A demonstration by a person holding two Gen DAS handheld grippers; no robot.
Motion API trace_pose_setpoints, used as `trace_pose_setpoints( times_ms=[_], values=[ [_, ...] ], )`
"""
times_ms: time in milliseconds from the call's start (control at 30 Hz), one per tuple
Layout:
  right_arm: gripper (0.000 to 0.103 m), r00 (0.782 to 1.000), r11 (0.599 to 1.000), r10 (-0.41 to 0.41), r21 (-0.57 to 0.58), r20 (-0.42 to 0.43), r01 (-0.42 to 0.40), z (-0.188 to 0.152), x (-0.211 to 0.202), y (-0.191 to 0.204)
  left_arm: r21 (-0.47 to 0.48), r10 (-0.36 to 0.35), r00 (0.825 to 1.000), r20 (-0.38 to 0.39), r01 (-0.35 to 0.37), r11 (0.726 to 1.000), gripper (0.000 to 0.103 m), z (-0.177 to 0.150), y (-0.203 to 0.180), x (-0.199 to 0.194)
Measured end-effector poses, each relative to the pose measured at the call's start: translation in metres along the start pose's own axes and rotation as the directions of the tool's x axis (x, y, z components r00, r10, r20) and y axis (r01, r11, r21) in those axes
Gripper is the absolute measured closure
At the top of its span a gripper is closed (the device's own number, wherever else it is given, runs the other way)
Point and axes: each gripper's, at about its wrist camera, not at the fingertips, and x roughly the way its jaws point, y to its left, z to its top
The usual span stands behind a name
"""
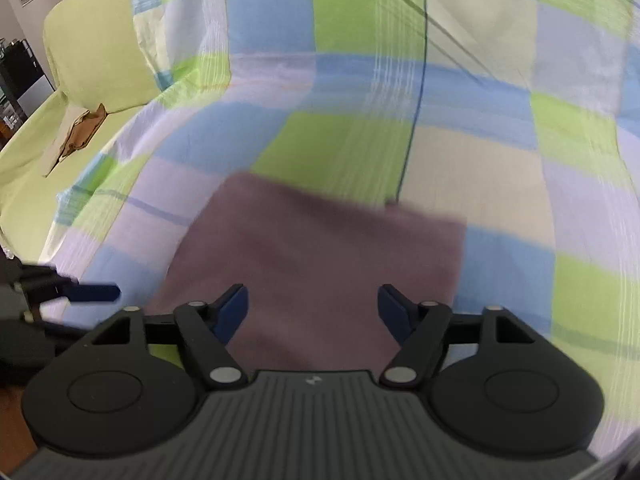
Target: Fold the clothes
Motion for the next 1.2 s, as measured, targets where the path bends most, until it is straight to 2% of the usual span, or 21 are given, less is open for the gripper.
trace_pose_setpoints(
  times_ms=[133,167,200,267,300,400,500,600,633,667,767,800,833,867,900,1033,1067,1167,1200],
  values=[
    [0.03,0.998,0.996,0.063,-0.063,0.005,-0.063,0.035,0.023,0.003,-0.031,-0.01,1.0,-0.016,0.009,0.999,0.051,0.009,0.01,0.016],
    [0.035,0.996,0.994,0.086,-0.063,-0.003,-0.086,0.041,0.03,0.003,-0.044,-0.014,1.0,-0.02,0.013,0.999,0.051,0.009,0.012,0.018],
    [0.041,0.993,0.99,0.117,-0.073,-0.017,-0.118,0.049,0.04,0.004,-0.057,-0.018,1.0,-0.023,0.017,0.998,0.051,0.01,0.014,0.02],
    [0.073,0.982,0.978,0.181,-0.092,-0.048,-0.185,0.064,0.061,0.006,-0.074,-0.015,0.999,-0.033,0.012,0.997,0.051,0.009,0.015,0.025],
    [0.076,0.978,0.973,0.201,-0.106,-0.058,-0.206,0.069,0.068,0.007,-0.076,-0.011,0.999,-0.032,0.009,0.997,0.05,0.009,0.015,0.025],
    [0.075,0.965,0.949,0.239,-0.186,-0.105,-0.255,0.087,0.102,0.017,-0.091,-0.002,1.0,-0.03,0.0,0.996,0.05,0.006,0.015,0.027],
    [0.067,0.955,0.928,0.254,-0.238,-0.154,-0.286,0.1,0.129,0.025,-0.099,0.008,0.999,-0.035,-0.012,0.995,0.05,0.004,0.013,0.029],
    [0.063,0.936,0.918,0.281,-0.226,-0.211,-0.327,0.105,0.154,0.024,-0.104,0.014,1.0,-0.028,-0.017,0.994,0.05,0.002,0.012,0.029],
    [0.075,0.923,0.905,0.314,-0.225,-0.223,-0.362,0.104,0.157,0.023,-0.099,0.014,1.0,-0.018,-0.016,0.995,0.05,0.001,0.011,0.028],
    [0.099,0.907,0.889,0.349,-0.224,-0.235,-0.4,0.103,0.161,0.022,-0.093,0.013,1.0,-0.009,-0.014,0.996,0.05,0.0,0.011,0.026],
    [0.101,0.884,0.841,0.42,-0.28,-0.204,-0.463,0.101,0.145,0.021,-0.065,-0.007,1.0,0.028,0.009,0.998,0.052,-0.005,0.006,0.02],
    [0.101,0.874,0.822,0.447,-0.297,-0.192,-0.486,0.1,0.138,0.02,-0.061,-0.015,0.999,0.033,0.017,0.998,0.058,-0.006,0.004,0.019],
    [0.101,0.854,0.796,0.487,-0.31,-0.182,-0.52,0.098,0.128,0.017,-0.053,-0.036,0.999,0.034,0.037,0.998,0.066,-0.01,0.002,0.019],
    [0.101,0.843,0.781,0.508,-0.317,-0.177,-0.538,0.095,0.119,0.016,-0.046,-0.05,0.998,0.031,0.051,0.998,0.084,-0.013,0.0,0.019],
    [0.101,0.835,0.771,0.519,-0.321,-0.181,-0.55,0.094,0.114,0.015,-0.042,-0.05,0.998,0.026,0.051,0.998,0.087,-0.015,-0.001,0.02],
    [0.1,0.801,0.723,0.561,-0.349,-0.208,-0.596,0.093,0.102,0.017,-0.016,-0.02,0.999,0.039,0.02,1.0,0.086,-0.028,-0.007,0.017],
    [0.1,0.792,0.708,0.571,-0.359,-0.217,-0.608,0.093,0.099,0.019,-0.019,-0.012,0.999,0.049,0.013,1.0,0.082,-0.029,-0.007,0.015],
    [0.1,0.773,0.674,0.589,-0.383,-0.236,-0.631,0.095,0.091,0.022,-0.005,0.005,0.994,0.11,-0.005,1.0,0.054,-0.03,-0.003,0.006],
    [0.1,0.774,0.673,0.587,-0.388,-0.237,-0.629,0.096,0.09,0.023,0.014,0.01,0.99,0.138,-0.012,1.0,0.051,-0.028,-0.002,0.004]
  ],
)
